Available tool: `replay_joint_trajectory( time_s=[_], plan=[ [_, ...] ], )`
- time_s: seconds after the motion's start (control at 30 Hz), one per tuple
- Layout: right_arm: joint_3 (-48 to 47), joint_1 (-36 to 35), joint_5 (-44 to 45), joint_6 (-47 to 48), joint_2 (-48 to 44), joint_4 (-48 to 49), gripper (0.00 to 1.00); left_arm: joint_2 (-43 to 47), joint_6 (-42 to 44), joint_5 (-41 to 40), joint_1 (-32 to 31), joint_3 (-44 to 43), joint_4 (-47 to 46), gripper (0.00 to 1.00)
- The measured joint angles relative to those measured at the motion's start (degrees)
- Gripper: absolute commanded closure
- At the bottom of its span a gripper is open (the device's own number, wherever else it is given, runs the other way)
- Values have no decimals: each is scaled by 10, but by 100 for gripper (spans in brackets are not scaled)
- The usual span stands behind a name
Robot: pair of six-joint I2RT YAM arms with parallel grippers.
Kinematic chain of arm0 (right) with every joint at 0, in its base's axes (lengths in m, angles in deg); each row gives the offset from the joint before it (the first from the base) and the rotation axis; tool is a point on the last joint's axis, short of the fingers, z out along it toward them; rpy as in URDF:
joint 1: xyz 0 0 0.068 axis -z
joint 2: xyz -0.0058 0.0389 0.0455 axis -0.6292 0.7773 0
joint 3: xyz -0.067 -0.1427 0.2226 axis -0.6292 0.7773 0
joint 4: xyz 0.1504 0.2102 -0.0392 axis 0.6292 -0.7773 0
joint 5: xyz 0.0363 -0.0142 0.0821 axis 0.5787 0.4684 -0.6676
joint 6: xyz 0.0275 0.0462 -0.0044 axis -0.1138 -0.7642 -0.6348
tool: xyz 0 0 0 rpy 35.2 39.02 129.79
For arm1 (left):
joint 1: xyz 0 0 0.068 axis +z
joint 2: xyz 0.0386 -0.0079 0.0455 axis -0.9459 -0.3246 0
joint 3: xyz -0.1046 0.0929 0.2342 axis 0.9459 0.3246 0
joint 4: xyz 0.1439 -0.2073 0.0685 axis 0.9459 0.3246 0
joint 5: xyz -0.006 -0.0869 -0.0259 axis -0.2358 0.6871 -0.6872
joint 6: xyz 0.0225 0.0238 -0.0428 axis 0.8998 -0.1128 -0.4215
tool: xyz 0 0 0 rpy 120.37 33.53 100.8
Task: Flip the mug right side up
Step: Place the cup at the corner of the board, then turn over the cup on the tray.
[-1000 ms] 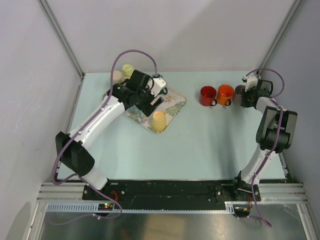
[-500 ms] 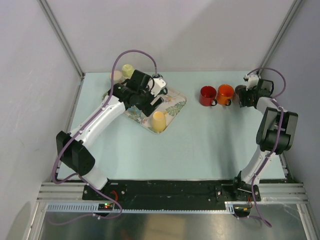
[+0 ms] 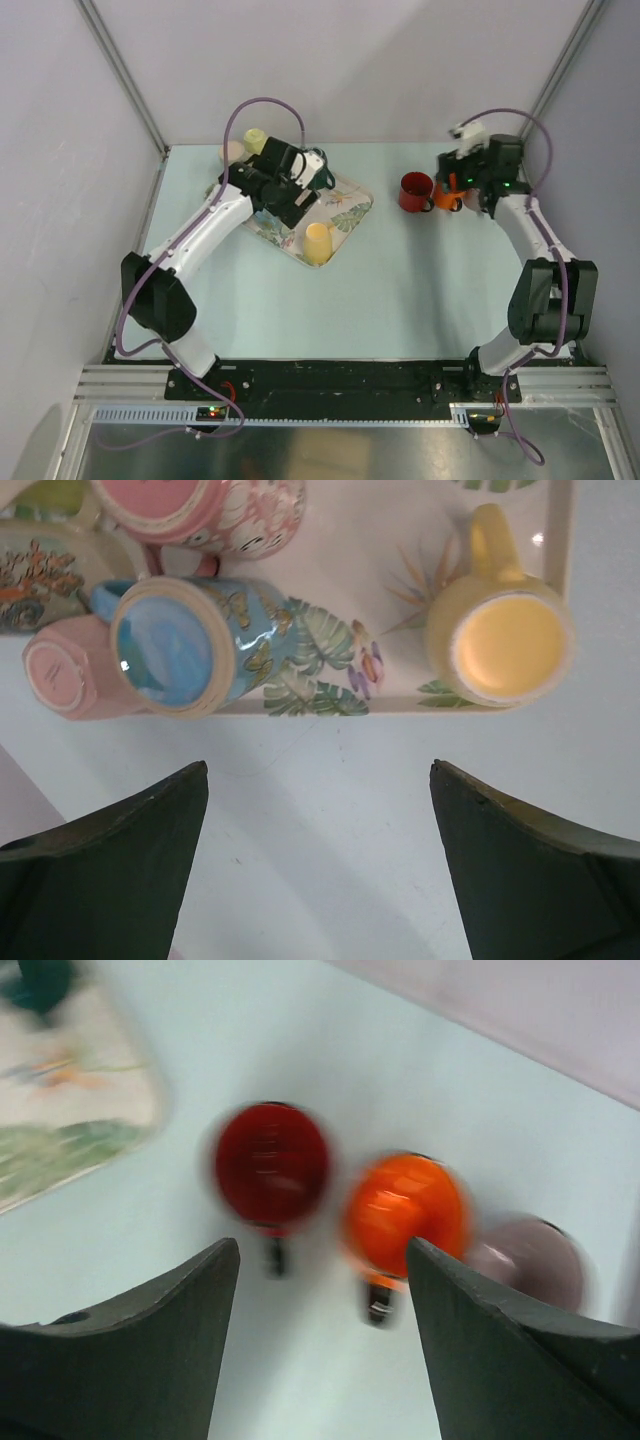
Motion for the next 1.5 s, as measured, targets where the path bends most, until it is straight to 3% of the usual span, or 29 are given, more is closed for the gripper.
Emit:
replay_joint_trajectory(
  time_s=[0.17,0.33,0.73,0.9,1.0,1.23,1.5],
  plan=[
    [0,-124,-149,105,16,-71,28,-4,-19,4,43,-1,0,11],
    [-47,-231,-238,267,92,-178,16,13,-27,60,76,2,-4,12],
    [-262,-316,-267,480,305,-304,10,163,-23,106,73,106,-17,12],
    [-272,-335,-264,575,330,-344,11,165,-19,105,73,122,-13,12],
    [-272,-348,-260,628,332,-372,16,165,-19,105,73,124,-13,12],
    [-271,-353,-256,641,331,-440,34,165,-19,107,73,124,-13,13],
    [-249,-322,-265,550,313,-450,31,156,-24,121,73,122,-13,13]
  ],
)
